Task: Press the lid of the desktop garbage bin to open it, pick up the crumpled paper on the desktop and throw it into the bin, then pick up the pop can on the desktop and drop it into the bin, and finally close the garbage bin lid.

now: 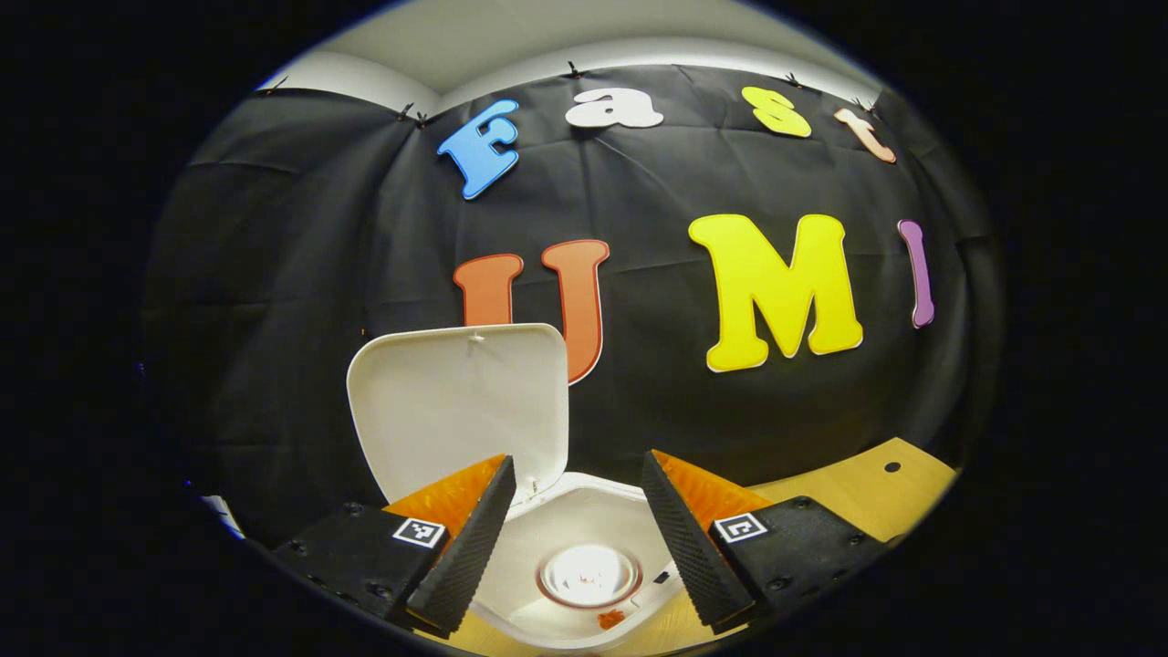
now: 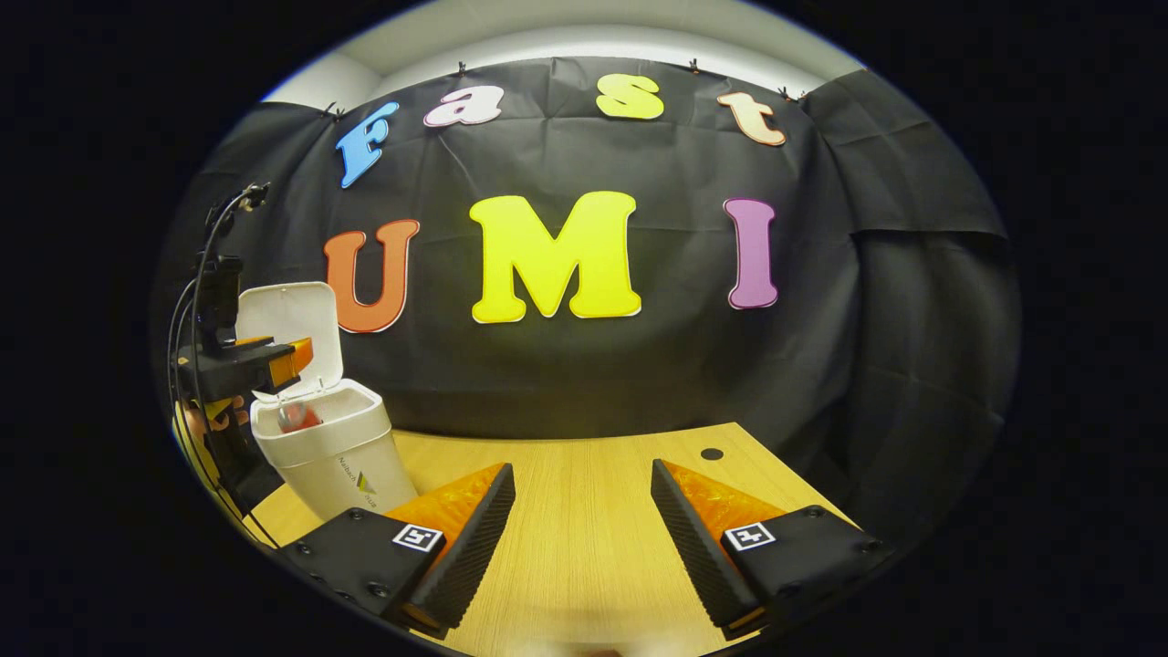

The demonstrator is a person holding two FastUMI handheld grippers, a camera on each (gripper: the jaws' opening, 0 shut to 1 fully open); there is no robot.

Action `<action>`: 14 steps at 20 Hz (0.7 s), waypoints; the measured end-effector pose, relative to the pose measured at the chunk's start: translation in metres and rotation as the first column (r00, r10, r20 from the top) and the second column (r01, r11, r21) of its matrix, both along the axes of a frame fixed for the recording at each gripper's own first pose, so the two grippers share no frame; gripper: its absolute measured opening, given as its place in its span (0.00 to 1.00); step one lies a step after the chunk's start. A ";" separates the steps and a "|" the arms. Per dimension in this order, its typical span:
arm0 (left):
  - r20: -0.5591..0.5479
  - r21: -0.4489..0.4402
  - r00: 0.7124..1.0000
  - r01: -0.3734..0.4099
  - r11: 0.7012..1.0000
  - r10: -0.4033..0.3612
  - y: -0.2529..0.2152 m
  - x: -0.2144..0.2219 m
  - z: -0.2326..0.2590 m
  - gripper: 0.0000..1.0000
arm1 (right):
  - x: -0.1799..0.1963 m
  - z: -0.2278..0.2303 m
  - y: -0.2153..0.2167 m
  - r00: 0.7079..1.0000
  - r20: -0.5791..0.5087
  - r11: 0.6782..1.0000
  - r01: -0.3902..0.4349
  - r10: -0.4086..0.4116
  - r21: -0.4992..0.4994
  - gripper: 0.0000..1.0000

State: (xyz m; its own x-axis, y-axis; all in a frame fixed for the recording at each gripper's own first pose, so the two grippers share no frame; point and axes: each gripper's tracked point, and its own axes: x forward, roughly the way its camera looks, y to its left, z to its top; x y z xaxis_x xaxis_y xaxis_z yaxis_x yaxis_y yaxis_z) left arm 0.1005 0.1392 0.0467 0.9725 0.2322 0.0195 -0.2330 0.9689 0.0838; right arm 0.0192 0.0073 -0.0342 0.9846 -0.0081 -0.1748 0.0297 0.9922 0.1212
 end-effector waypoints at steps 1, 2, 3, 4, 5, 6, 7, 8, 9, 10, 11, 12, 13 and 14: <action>0.004 -0.002 1.000 0.005 1.000 -0.005 -0.002 0.001 0.003 0.92 | 0.000 0.000 -0.002 1.000 -0.001 1.000 0.002 -0.002 0.001 0.96; 0.009 -0.002 1.000 0.011 1.000 -0.011 -0.003 0.002 0.008 0.92 | 0.000 0.000 -0.004 1.000 -0.001 1.000 0.004 -0.004 0.002 0.96; 0.014 0.001 1.000 0.016 1.000 -0.016 -0.004 0.003 0.013 0.92 | 0.001 0.001 -0.005 1.000 0.000 1.000 0.004 -0.004 0.005 0.96; 0.020 0.009 1.000 0.018 1.000 -0.018 -0.007 0.005 0.020 0.92 | 0.001 0.001 -0.006 1.000 0.000 1.000 0.003 -0.003 0.009 0.96; 0.031 0.017 0.999 0.021 1.000 -0.022 -0.009 0.005 0.026 0.93 | 0.001 0.001 -0.006 1.000 0.000 1.000 0.000 0.000 0.011 0.96; 0.042 0.023 0.999 0.032 0.999 -0.033 -0.011 0.007 0.036 0.93 | 0.002 0.001 -0.006 1.000 0.002 1.000 -0.003 0.003 0.013 0.96; 0.056 0.022 0.997 0.051 0.998 -0.052 -0.013 0.011 0.045 0.93 | 0.003 0.001 -0.006 1.000 0.004 1.000 -0.006 0.006 0.014 0.96; 0.061 0.015 0.996 0.064 0.998 -0.065 -0.015 0.016 0.055 0.93 | 0.002 0.001 -0.005 1.000 0.003 1.000 -0.010 0.010 0.011 0.96; 0.064 0.011 0.995 0.072 0.997 -0.073 -0.015 0.020 0.061 0.93 | 0.003 0.001 -0.004 1.000 0.003 1.000 -0.014 0.014 0.006 0.96; 0.066 0.013 0.995 0.073 0.997 -0.073 -0.015 0.023 0.067 0.93 | 0.002 0.002 -0.003 1.000 0.005 1.000 -0.020 0.020 0.001 0.96; 0.076 0.022 0.995 0.067 0.998 -0.068 -0.013 0.026 0.075 0.93 | 0.002 0.003 -0.001 1.000 0.009 1.000 -0.024 0.024 -0.004 0.96; 0.084 0.032 0.994 0.061 0.998 -0.064 -0.009 0.028 0.084 0.93 | 0.002 0.004 -0.001 1.000 0.013 1.000 -0.027 0.027 -0.010 0.96; 0.092 0.033 0.994 0.060 0.998 -0.063 -0.007 0.030 0.093 0.92 | 0.003 0.005 -0.001 0.999 0.017 0.999 -0.029 0.029 -0.013 0.96; 0.097 0.032 0.993 0.061 0.998 -0.063 -0.004 0.034 0.101 0.93 | 0.003 0.005 -0.001 0.999 0.016 1.000 -0.028 0.029 -0.013 0.96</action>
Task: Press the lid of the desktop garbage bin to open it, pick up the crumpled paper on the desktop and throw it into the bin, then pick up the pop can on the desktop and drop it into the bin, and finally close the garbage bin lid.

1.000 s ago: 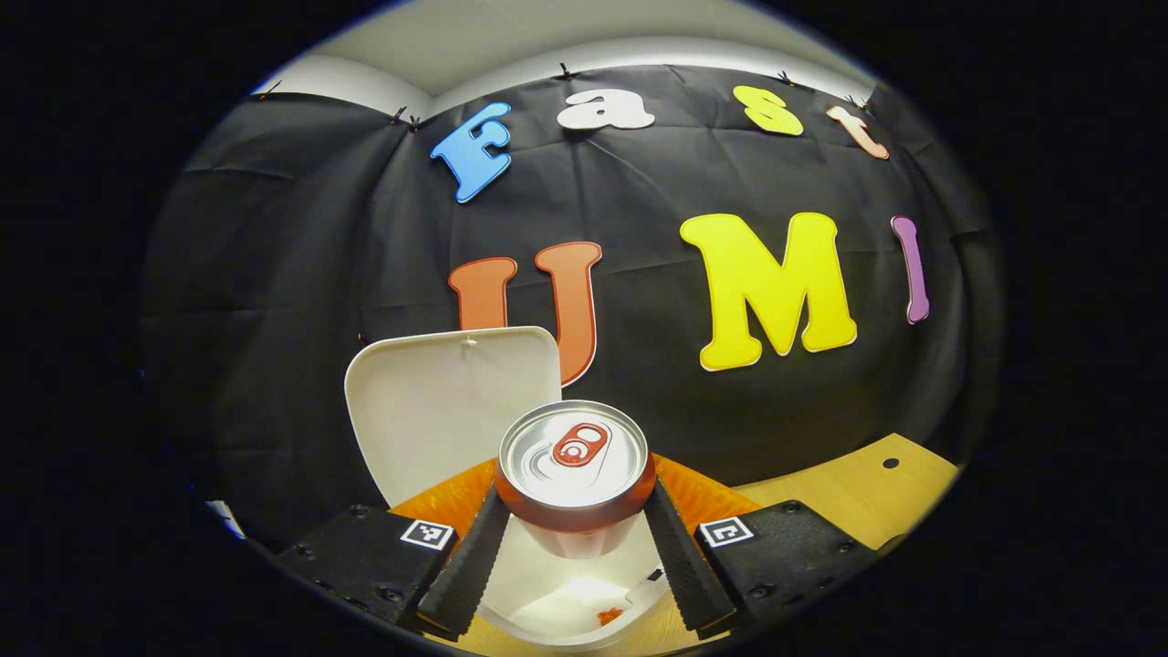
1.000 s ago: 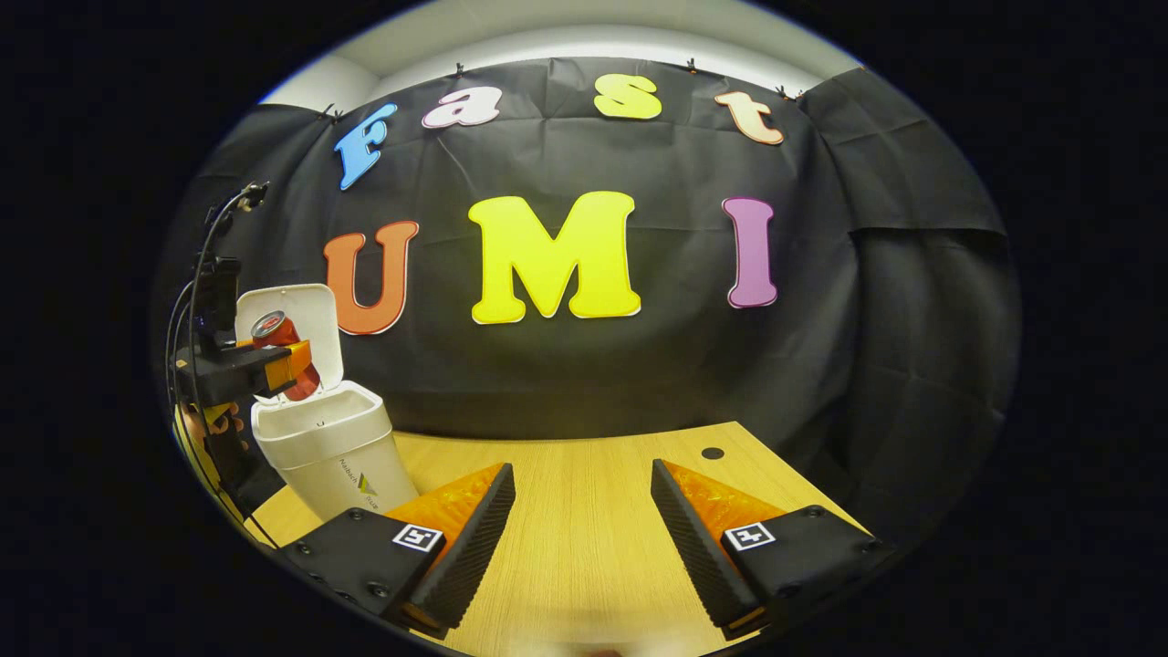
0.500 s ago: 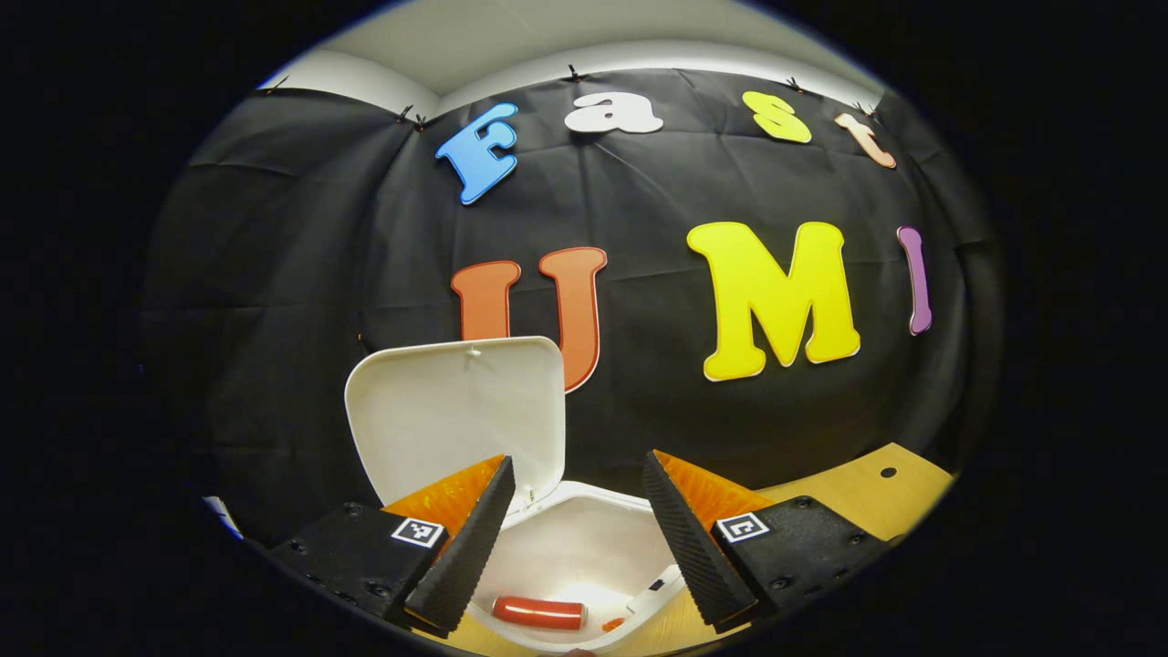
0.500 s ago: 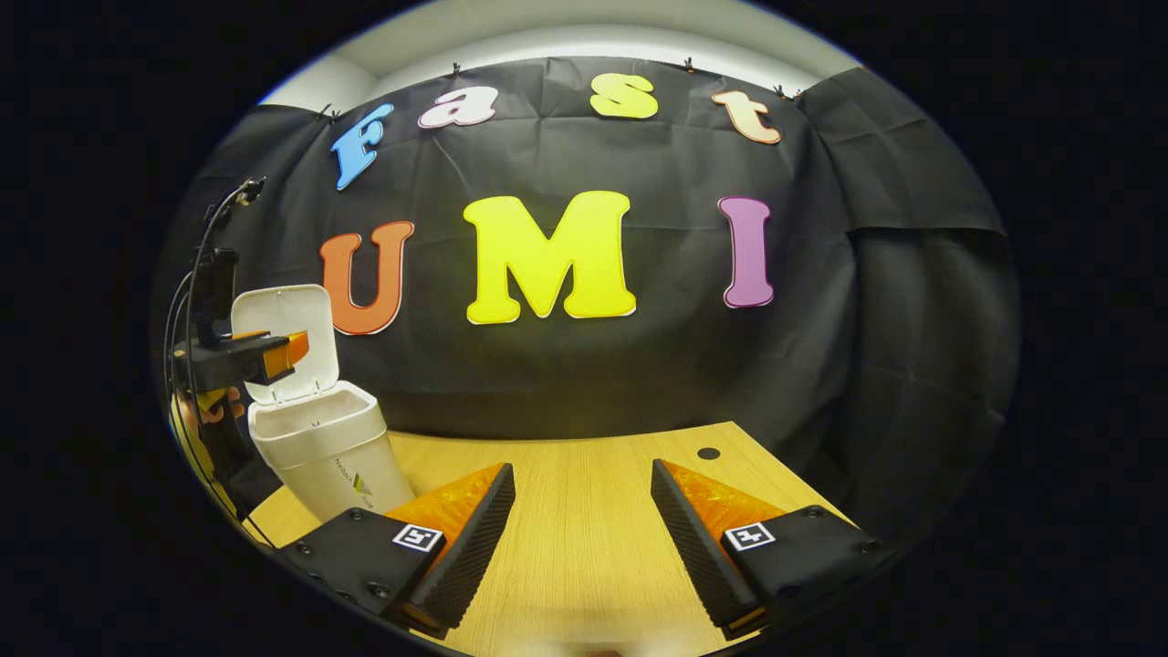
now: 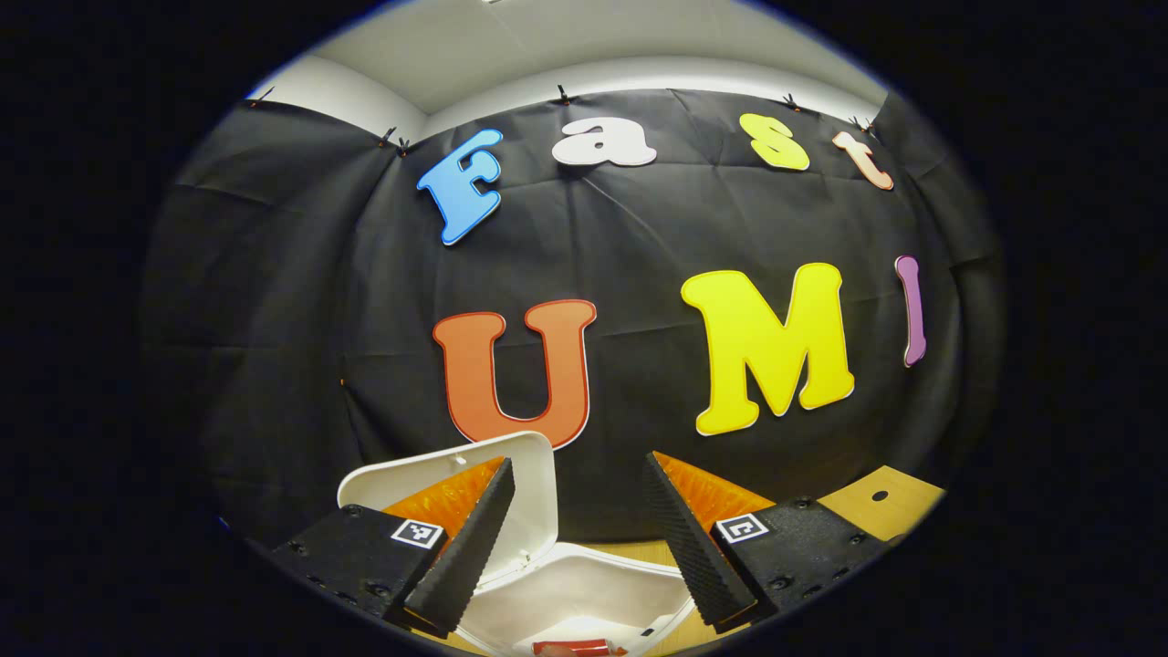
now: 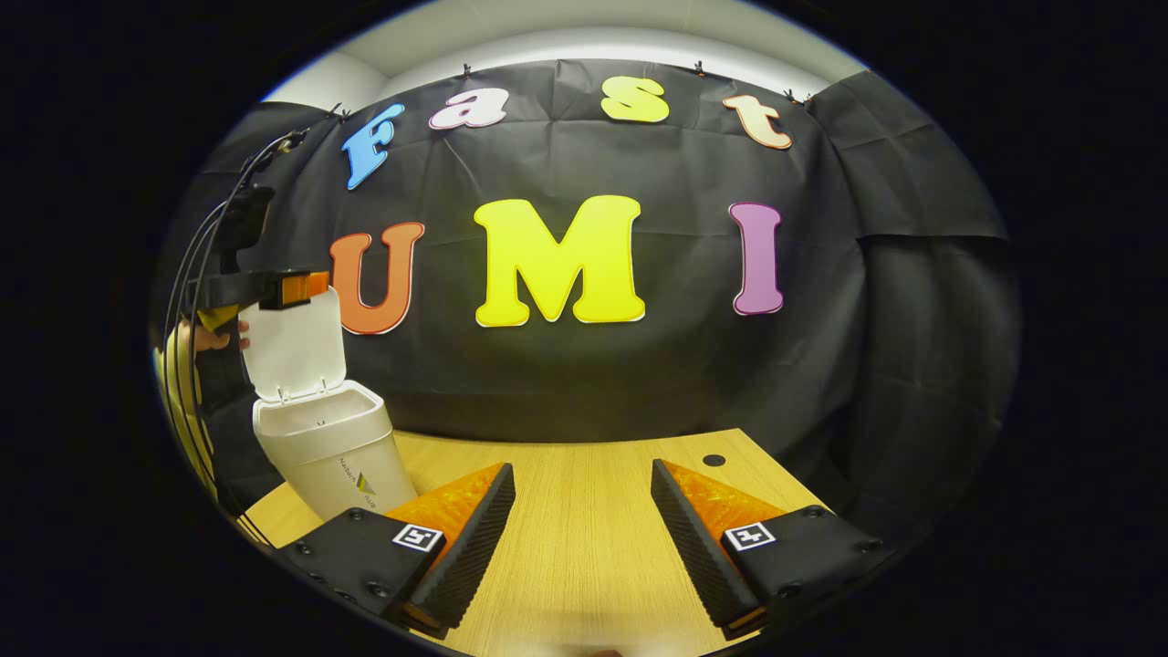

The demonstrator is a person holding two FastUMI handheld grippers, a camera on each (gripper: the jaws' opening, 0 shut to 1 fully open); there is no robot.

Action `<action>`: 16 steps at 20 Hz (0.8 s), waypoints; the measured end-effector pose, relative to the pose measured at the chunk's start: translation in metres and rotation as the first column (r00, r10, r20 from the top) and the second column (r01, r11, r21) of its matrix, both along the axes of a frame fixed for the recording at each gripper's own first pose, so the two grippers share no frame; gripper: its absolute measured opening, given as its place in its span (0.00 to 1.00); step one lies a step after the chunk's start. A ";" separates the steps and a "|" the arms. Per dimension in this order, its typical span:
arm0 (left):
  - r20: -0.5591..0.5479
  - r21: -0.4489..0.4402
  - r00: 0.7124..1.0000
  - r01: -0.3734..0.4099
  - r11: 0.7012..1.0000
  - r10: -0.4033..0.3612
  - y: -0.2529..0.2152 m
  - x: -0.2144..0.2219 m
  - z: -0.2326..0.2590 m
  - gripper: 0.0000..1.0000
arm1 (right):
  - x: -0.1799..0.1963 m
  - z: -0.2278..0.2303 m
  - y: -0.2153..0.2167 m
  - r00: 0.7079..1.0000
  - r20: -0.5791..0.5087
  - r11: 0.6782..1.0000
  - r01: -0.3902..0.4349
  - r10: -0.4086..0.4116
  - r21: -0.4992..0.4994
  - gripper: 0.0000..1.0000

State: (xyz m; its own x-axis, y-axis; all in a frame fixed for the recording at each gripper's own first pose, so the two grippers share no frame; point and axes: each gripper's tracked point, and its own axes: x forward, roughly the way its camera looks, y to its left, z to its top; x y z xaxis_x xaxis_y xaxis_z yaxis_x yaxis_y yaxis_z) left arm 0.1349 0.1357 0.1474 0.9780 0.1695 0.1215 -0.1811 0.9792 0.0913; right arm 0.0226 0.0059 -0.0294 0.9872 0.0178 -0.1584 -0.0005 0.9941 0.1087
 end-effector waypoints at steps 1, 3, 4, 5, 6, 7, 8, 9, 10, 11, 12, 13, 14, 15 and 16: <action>0.005 -0.005 1.000 0.003 1.000 -0.003 0.003 0.003 0.008 0.93 | 0.001 -0.001 -0.001 1.000 -0.002 1.000 0.001 -0.001 0.004 0.96; 0.001 -0.012 1.000 0.000 1.000 0.000 0.012 0.012 0.020 0.92 | 0.002 -0.005 -0.002 1.000 -0.015 1.000 0.002 -0.002 0.016 0.96; 0.004 -0.011 1.000 -0.008 1.000 0.008 0.019 0.015 0.026 0.92 | 0.001 -0.006 -0.004 1.000 -0.019 1.000 0.005 -0.005 0.021 0.96; 0.007 -0.009 1.000 -0.018 1.000 0.018 0.026 0.019 0.032 0.88 | 0.001 -0.006 -0.006 1.000 -0.021 1.000 0.009 -0.008 0.025 0.96; 0.008 -0.011 1.000 -0.030 1.000 0.030 0.034 0.022 0.036 0.92 | 0.002 -0.008 -0.008 1.000 -0.024 0.999 0.013 -0.012 0.031 0.96; 0.010 -0.020 0.999 -0.035 0.999 0.035 0.041 0.026 0.040 0.92 | 0.003 -0.010 -0.010 0.999 -0.029 0.999 0.017 -0.016 0.039 0.96; 0.006 -0.034 0.999 -0.038 0.999 0.038 0.050 0.026 0.039 0.92 | 0.003 -0.011 -0.011 0.999 -0.035 0.999 0.021 -0.019 0.049 0.96; 0.004 -0.047 0.999 -0.047 0.998 0.047 0.057 0.028 0.039 0.92 | 0.003 -0.013 -0.013 0.999 -0.040 0.998 0.024 -0.021 0.057 0.95; -0.001 -0.059 0.998 -0.064 0.996 0.064 0.066 0.031 0.039 0.92 | 0.002 -0.014 -0.015 0.999 -0.044 0.998 0.029 -0.026 0.063 0.96; -0.006 -0.067 0.997 -0.080 0.995 0.080 0.075 0.033 0.038 0.92 | 0.003 -0.015 -0.018 0.998 -0.045 0.997 0.035 -0.032 0.067 0.95; -0.015 -0.071 0.995 -0.098 0.993 0.097 0.082 0.035 0.034 0.92 | 0.003 -0.015 -0.020 0.998 -0.047 0.997 0.041 -0.037 0.069 0.95; -0.025 -0.073 0.993 -0.118 0.990 0.117 0.091 0.036 0.031 0.92 | 0.004 -0.016 -0.022 0.998 -0.049 0.996 0.043 -0.040 0.072 0.95; -0.037 -0.077 0.991 -0.133 0.988 0.130 0.096 0.036 0.028 0.92 | 0.004 -0.017 -0.022 0.998 -0.052 0.996 0.045 -0.041 0.076 0.96; -0.050 -0.087 0.988 -0.148 0.985 0.144 0.100 0.036 0.023 0.92 | 0.005 -0.018 -0.023 0.998 -0.056 0.996 0.047 -0.042 0.078 0.95; -0.058 -0.099 0.987 -0.154 0.983 0.148 0.102 0.037 0.019 0.92 | 0.004 -0.020 -0.022 0.997 -0.060 0.996 0.045 -0.040 0.080 0.96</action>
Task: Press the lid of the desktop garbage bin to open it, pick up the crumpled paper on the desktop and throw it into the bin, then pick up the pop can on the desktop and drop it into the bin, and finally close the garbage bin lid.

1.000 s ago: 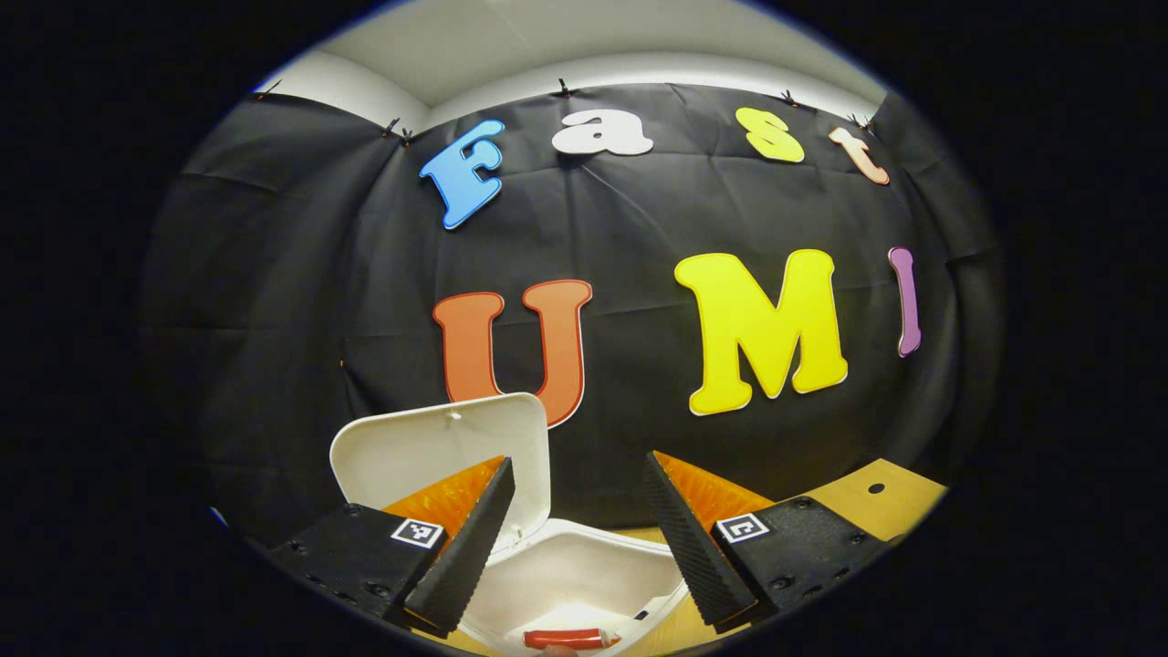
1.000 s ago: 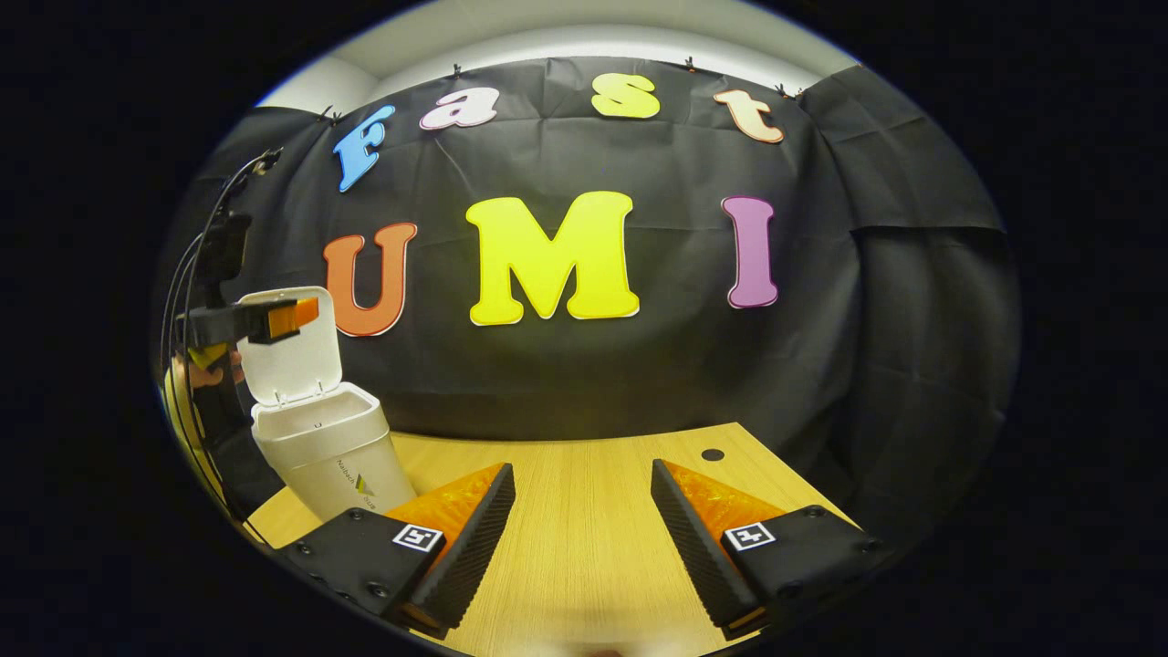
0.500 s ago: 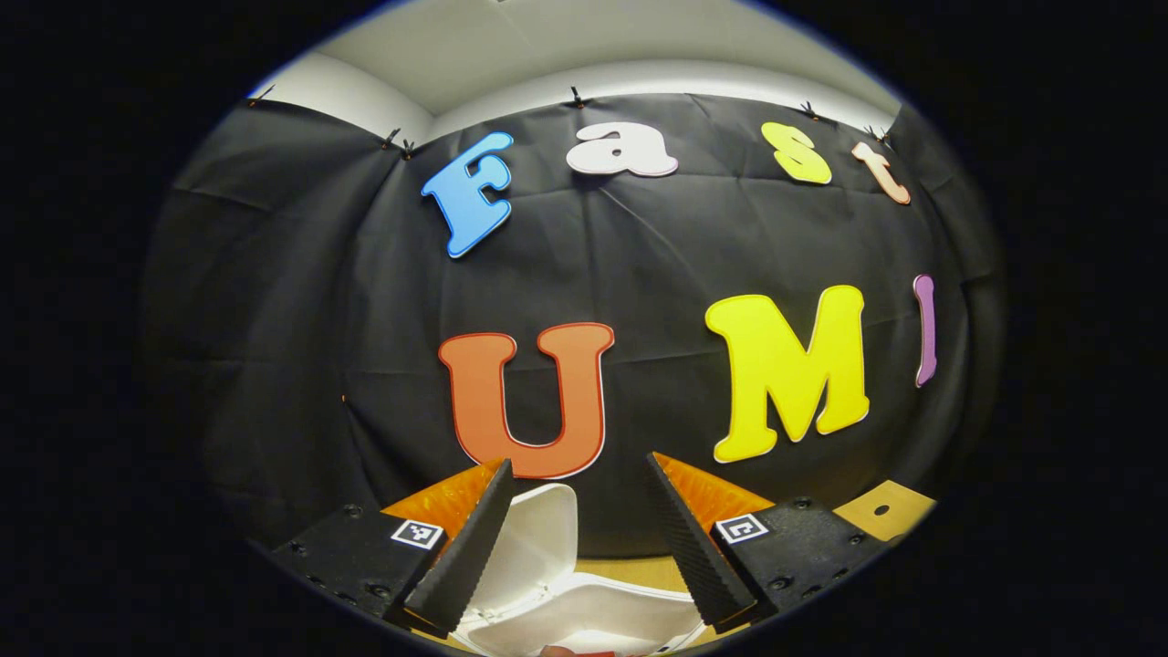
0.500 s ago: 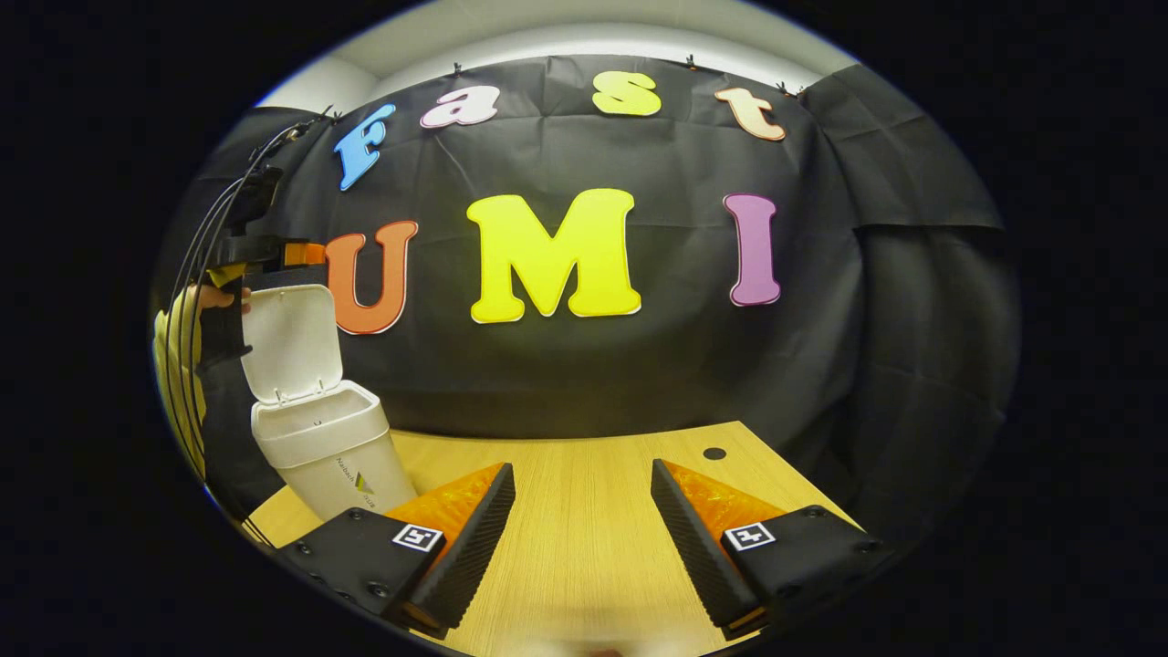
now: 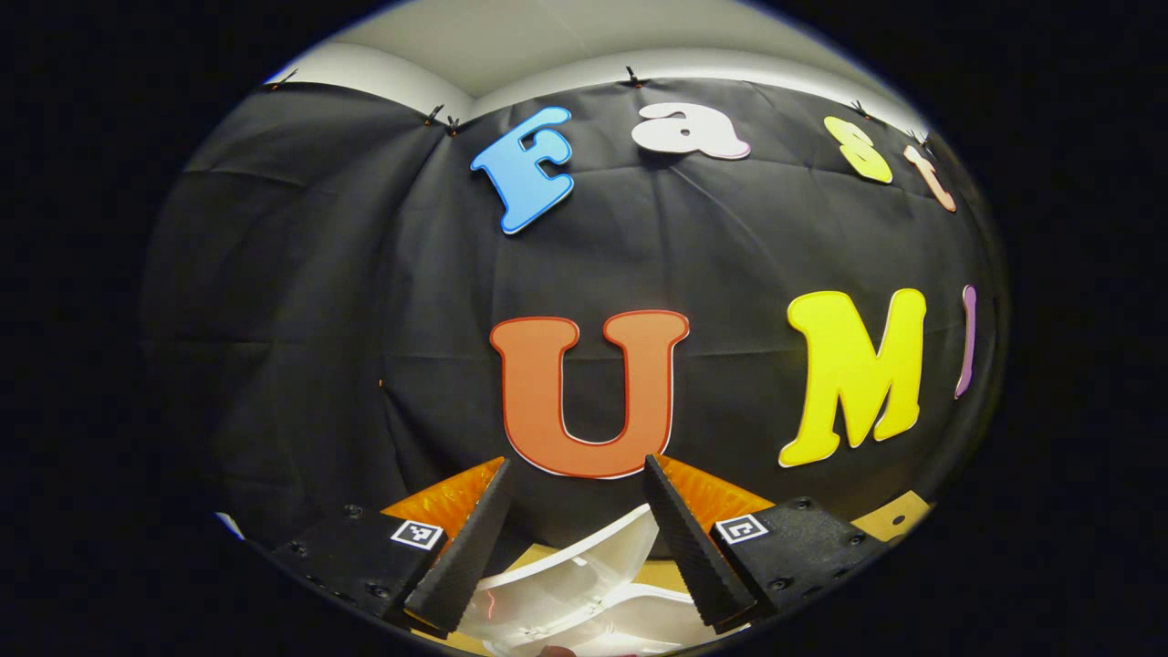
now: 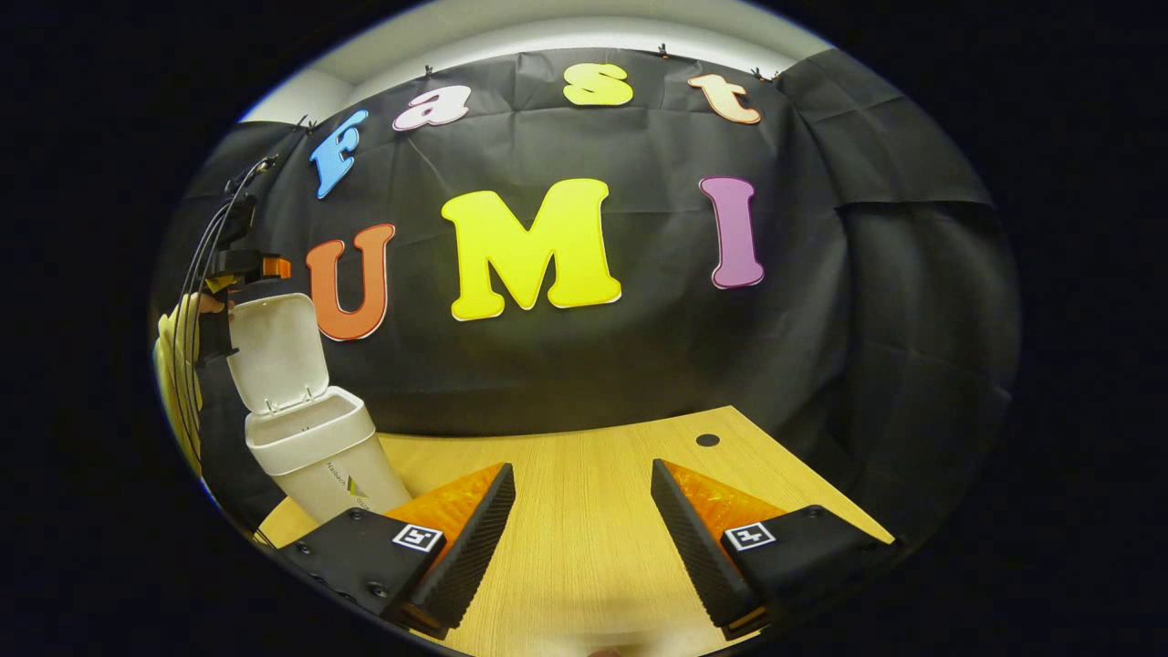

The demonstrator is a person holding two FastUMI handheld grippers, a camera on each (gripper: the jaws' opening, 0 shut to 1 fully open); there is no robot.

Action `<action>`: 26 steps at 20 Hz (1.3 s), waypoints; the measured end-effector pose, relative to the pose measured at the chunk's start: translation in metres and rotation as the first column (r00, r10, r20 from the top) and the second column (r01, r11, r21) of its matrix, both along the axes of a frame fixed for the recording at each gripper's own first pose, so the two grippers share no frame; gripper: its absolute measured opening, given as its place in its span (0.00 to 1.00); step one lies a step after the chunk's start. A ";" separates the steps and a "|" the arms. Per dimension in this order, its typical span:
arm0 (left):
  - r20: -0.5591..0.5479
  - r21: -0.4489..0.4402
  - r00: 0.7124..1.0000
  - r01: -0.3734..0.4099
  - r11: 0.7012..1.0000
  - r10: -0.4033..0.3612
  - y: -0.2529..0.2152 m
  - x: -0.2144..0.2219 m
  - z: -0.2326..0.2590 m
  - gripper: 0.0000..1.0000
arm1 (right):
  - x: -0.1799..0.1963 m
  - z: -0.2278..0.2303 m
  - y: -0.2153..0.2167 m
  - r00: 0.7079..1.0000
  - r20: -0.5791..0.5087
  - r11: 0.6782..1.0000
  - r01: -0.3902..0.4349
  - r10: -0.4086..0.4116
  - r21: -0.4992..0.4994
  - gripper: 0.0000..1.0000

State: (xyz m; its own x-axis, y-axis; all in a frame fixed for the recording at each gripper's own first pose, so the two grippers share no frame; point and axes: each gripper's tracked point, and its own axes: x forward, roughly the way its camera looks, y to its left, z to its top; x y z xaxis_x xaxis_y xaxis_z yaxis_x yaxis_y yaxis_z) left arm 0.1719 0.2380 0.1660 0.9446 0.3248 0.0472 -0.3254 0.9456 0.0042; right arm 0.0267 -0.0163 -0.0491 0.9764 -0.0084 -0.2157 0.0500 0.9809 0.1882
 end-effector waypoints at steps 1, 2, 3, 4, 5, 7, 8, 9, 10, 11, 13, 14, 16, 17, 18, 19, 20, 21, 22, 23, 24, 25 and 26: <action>-0.006 -0.014 1.000 -0.007 1.000 0.007 0.002 0.000 -0.003 0.92 | 0.000 -0.001 0.002 1.000 -0.005 1.000 -0.006 0.006 0.001 0.96; -0.013 -0.024 1.000 -0.014 1.000 0.014 0.004 0.000 -0.007 0.92 | 0.000 -0.001 0.004 1.000 -0.008 1.000 -0.014 0.014 0.001 0.96; -0.023 -0.035 1.000 -0.021 0.999 0.021 0.005 0.001 -0.010 0.93 | 0.000 -0.001 0.006 1.000 -0.009 1.000 -0.022 0.022 0.001 0.96; -0.033 -0.051 0.999 -0.025 0.998 0.023 0.005 0.001 -0.015 0.93 | 0.000 -0.002 0.007 1.000 -0.008 1.000 -0.029 0.029 -0.003 0.96; -0.045 -0.077 0.999 -0.023 0.997 0.020 0.003 0.001 -0.021 0.93 | 0.000 -0.002 0.008 0.999 -0.009 0.999 -0.038 0.038 -0.006 0.96; -0.036 -0.099 0.999 -0.028 0.995 0.024 -0.001 -0.001 -0.020 0.94 | 0.000 -0.004 0.009 0.999 -0.012 0.999 -0.054 0.053 -0.009 0.96; -0.040 -0.119 0.999 -0.029 0.992 0.024 -0.005 -0.003 -0.021 0.99 | 0.001 -0.006 0.010 0.998 -0.015 0.998 -0.062 0.062 -0.007 0.96; -0.043 -0.129 0.999 -0.031 0.991 0.025 -0.009 -0.007 -0.023 0.91 | 0.000 -0.006 0.010 0.997 -0.018 0.997 -0.072 0.072 -0.002 0.96; -0.038 -0.138 0.999 -0.032 0.990 0.027 -0.014 -0.009 -0.023 0.92 | 0.000 -0.008 0.010 0.996 -0.021 0.996 -0.084 0.084 0.003 0.96; -0.041 -0.144 0.999 -0.038 0.989 0.032 -0.020 -0.012 -0.026 0.92 | -0.001 -0.009 0.011 0.995 -0.021 0.995 -0.098 0.098 0.006 0.96; -0.052 -0.140 0.998 -0.050 0.989 0.044 -0.033 -0.019 -0.032 0.92 | -0.003 -0.010 0.011 0.992 -0.015 0.992 -0.128 0.128 -0.008 0.96; -0.056 -0.137 0.997 -0.058 0.989 0.051 -0.040 -0.022 -0.035 0.92 | -0.004 -0.010 0.012 0.989 -0.012 0.989 -0.149 0.149 -0.019 0.96; -0.073 -0.141 0.995 -0.077 0.987 0.067 -0.054 -0.030 -0.046 0.92 | -0.008 -0.009 0.012 0.981 0.003 0.980 -0.192 0.193 -0.053 0.96; -0.081 -0.145 0.994 -0.088 0.986 0.077 -0.062 -0.033 -0.052 0.92 | -0.009 -0.009 0.011 0.977 0.007 0.974 -0.213 0.214 -0.072 0.96; -0.094 -0.150 0.992 -0.097 0.984 0.083 -0.069 -0.037 -0.060 0.92 | -0.010 -0.009 0.009 0.973 0.012 0.969 -0.230 0.232 -0.093 0.96; -0.111 -0.156 0.989 -0.109 0.982 0.092 -0.075 -0.040 -0.069 0.92 | -0.012 -0.007 0.004 0.969 0.021 0.964 -0.242 0.246 -0.113 0.95; -0.139 -0.170 0.985 -0.123 0.978 0.100 -0.080 -0.043 -0.082 0.92 | -0.013 -0.005 0.001 0.966 0.028 0.959 -0.253 0.258 -0.130 0.95; -0.167 -0.193 0.980 -0.136 0.972 0.104 -0.086 -0.044 -0.096 0.92 | -0.013 -0.004 -0.003 0.963 0.037 0.955 -0.259 0.267 -0.144 0.95; -0.194 -0.216 0.974 -0.157 0.964 0.115 -0.090 -0.046 -0.111 0.94 | -0.013 -0.003 -0.007 0.962 0.043 0.953 -0.260 0.269 -0.153 0.96; -0.227 -0.227 0.966 -0.178 0.957 0.126 -0.091 -0.048 -0.125 0.97 | -0.014 -0.003 -0.010 0.960 0.047 0.952 -0.265 0.275 -0.154 0.95; -0.249 -0.235 0.959 -0.195 0.952 0.135 -0.092 -0.050 -0.136 0.97 | -0.015 -0.002 -0.013 0.960 0.050 0.952 -0.266 0.277 -0.152 0.96; -0.265 -0.243 0.955 -0.203 0.948 0.137 -0.094 -0.052 -0.144 0.98 | -0.015 -0.002 -0.016 0.959 0.054 0.952 -0.268 0.279 -0.149 0.96; -0.275 -0.247 0.951 -0.211 0.946 0.141 -0.097 -0.055 -0.152 0.98 | -0.017 -0.001 -0.018 0.958 0.058 0.951 -0.269 0.280 -0.149 0.96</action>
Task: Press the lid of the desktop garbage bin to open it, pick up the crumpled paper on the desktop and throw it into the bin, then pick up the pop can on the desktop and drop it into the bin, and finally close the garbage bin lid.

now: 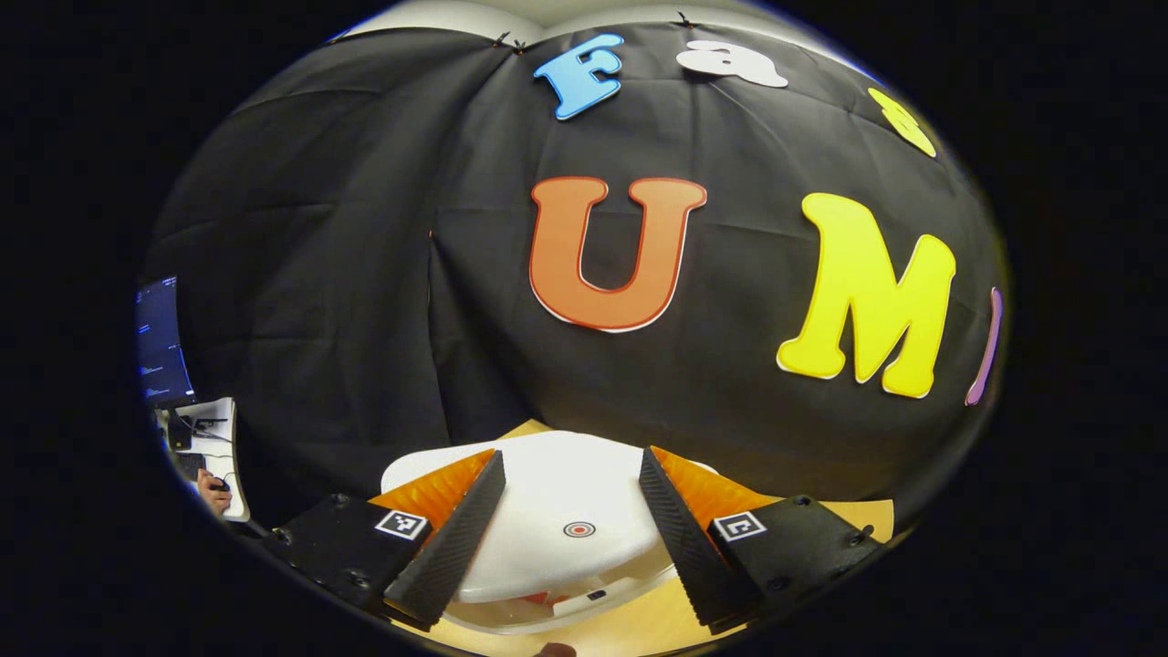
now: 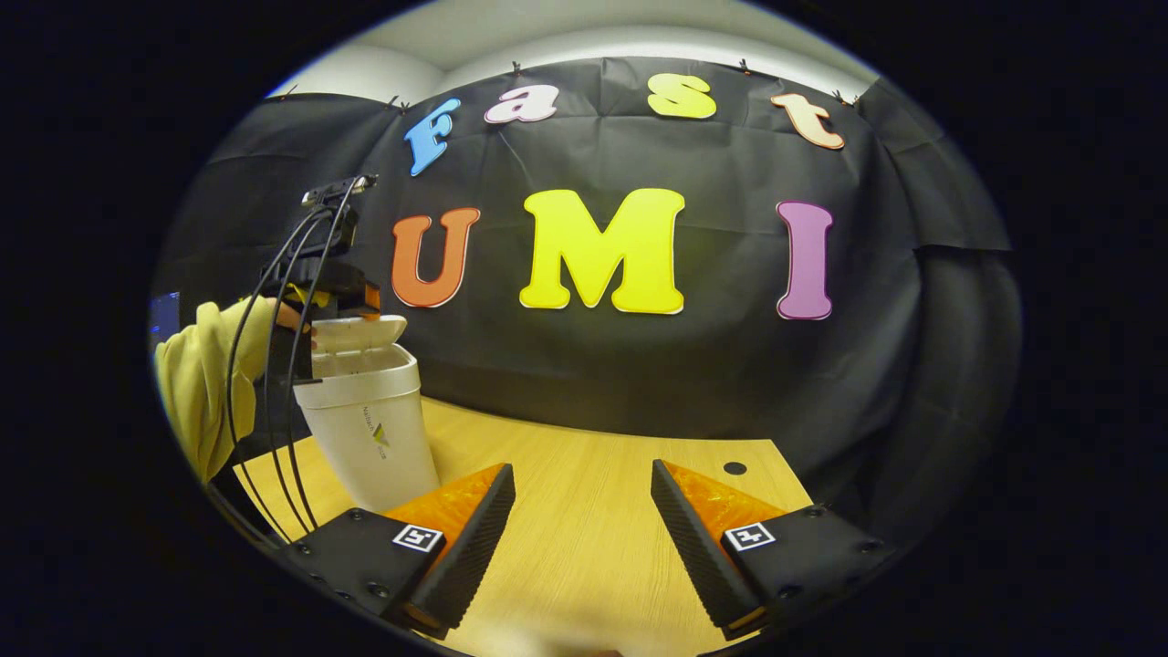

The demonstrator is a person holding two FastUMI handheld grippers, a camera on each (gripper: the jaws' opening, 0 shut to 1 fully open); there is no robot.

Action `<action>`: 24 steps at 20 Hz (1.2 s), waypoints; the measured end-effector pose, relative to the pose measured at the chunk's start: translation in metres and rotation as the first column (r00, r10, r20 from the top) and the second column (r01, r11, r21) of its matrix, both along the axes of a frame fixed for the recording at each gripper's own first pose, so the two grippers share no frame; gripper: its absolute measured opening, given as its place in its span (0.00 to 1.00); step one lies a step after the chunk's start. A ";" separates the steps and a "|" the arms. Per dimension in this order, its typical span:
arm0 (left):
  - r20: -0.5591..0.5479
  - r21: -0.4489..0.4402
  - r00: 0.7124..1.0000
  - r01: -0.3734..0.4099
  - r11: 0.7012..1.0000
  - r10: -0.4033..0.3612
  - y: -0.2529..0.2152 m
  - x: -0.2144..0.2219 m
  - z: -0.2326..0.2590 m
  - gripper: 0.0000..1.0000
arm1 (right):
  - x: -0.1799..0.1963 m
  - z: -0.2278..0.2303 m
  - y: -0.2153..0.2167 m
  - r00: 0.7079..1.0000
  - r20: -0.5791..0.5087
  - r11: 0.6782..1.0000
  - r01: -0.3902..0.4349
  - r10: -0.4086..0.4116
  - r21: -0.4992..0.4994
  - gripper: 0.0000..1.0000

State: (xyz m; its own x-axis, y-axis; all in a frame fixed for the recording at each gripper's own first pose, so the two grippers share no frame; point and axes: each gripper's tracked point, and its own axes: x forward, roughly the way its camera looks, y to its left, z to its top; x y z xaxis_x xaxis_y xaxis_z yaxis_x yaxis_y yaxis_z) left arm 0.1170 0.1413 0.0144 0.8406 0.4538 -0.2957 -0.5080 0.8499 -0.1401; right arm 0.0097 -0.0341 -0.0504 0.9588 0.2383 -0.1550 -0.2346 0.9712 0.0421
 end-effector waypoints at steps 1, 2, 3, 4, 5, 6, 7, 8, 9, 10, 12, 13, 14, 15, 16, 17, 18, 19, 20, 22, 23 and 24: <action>-0.007 -0.006 1.000 -0.004 1.000 0.004 -0.002 -0.001 -0.005 0.98 | 0.000 0.001 -0.003 1.000 0.004 1.000 -0.001 0.001 -0.001 0.95; -0.014 -0.007 1.000 -0.008 1.000 0.008 0.000 -0.001 -0.006 0.98 | -0.001 0.000 -0.004 1.000 0.006 1.000 -0.001 0.001 0.000 0.95; -0.028 -0.004 1.000 -0.007 1.000 0.007 -0.001 0.000 -0.008 0.98 | 0.000 0.001 -0.005 1.000 0.004 1.000 -0.004 0.004 0.001 0.95; -0.048 0.002 0.999 -0.007 1.000 0.007 -0.004 -0.002 -0.014 0.98 | 0.000 0.002 -0.004 1.000 0.005 1.000 -0.005 0.005 0.003 0.95; -0.063 0.006 0.998 -0.004 1.000 0.005 -0.007 -0.002 -0.018 0.98 | 0.001 0.004 -0.005 1.000 0.009 1.000 -0.005 0.005 0.006 0.95; -0.075 0.006 0.997 -0.006 1.000 0.007 -0.010 -0.003 -0.023 0.98 | 0.002 0.006 -0.005 1.000 0.012 1.000 -0.007 0.007 0.009 0.95; -0.093 0.002 0.996 0.000 1.000 0.000 -0.013 -0.005 -0.028 0.98 | 0.002 0.007 -0.003 1.000 0.014 1.000 -0.011 0.011 0.013 0.95; -0.134 0.003 0.991 0.015 1.000 -0.014 -0.015 -0.008 -0.037 0.98 | 0.002 0.008 -0.002 1.000 0.015 1.000 -0.016 0.015 0.017 0.95; -0.171 0.014 0.985 0.030 0.999 -0.027 -0.016 -0.008 -0.044 0.99 | 0.002 0.008 0.000 1.000 0.014 1.000 -0.021 0.021 0.021 0.95; -0.190 0.034 0.981 0.040 0.999 -0.032 -0.016 -0.010 -0.044 0.99 | 0.003 0.007 0.002 1.000 0.011 0.999 -0.026 0.026 0.027 0.95; -0.212 0.077 0.976 0.069 0.995 -0.051 -0.016 -0.011 -0.046 0.99 | 0.003 0.006 0.006 0.999 0.004 0.999 -0.036 0.036 0.038 0.95; -0.198 0.084 0.978 0.077 0.993 -0.059 -0.016 -0.010 -0.045 0.99 | 0.004 0.005 0.008 0.999 -0.001 0.998 -0.041 0.041 0.041 0.95; -0.192 0.071 0.979 0.082 0.994 -0.067 -0.018 -0.011 -0.049 0.99 | 0.004 0.003 0.009 0.999 -0.005 0.998 -0.044 0.044 0.042 0.95; -0.183 0.073 0.981 0.086 0.994 -0.072 -0.019 -0.010 -0.048 0.99 | 0.005 0.004 0.009 0.999 -0.005 0.998 -0.045 0.046 0.043 0.96; -0.186 0.087 0.980 0.092 0.992 -0.075 -0.019 -0.009 -0.047 0.99 | 0.005 0.004 0.009 0.999 -0.003 0.998 -0.046 0.046 0.043 0.96; -0.205 0.109 0.975 0.105 0.988 -0.081 -0.018 -0.011 -0.048 1.00 | 0.005 0.005 0.009 0.999 -0.001 0.998 -0.046 0.046 0.041 0.96; -0.208 0.127 0.974 0.116 0.985 -0.088 -0.018 -0.011 -0.049 0.99 | 0.005 0.004 0.009 0.999 -0.002 0.998 -0.046 0.046 0.038 0.95; -0.199 0.139 0.975 0.124 0.983 -0.095 -0.018 -0.011 -0.051 0.99 | 0.005 0.004 0.009 0.999 -0.001 0.998 -0.048 0.048 0.036 0.95; -0.179 0.137 0.979 0.120 0.983 -0.095 -0.018 -0.010 -0.052 1.00 | 0.005 0.004 0.007 0.999 0.000 0.998 -0.043 0.043 0.034 0.96; -0.171 0.137 0.981 0.116 0.984 -0.092 -0.017 -0.009 -0.053 1.00 | 0.003 0.000 0.007 0.999 -0.008 0.998 -0.048 0.048 0.034 0.95; -0.190 0.146 0.977 0.123 0.982 -0.094 -0.018 -0.012 -0.055 1.00 | 0.001 0.000 0.009 0.999 -0.011 0.998 -0.052 0.053 0.034 0.95; -0.204 0.148 0.974 0.126 0.981 -0.094 -0.018 -0.014 -0.055 1.00 | 0.000 0.000 0.011 0.998 -0.011 0.998 -0.058 0.058 0.033 0.95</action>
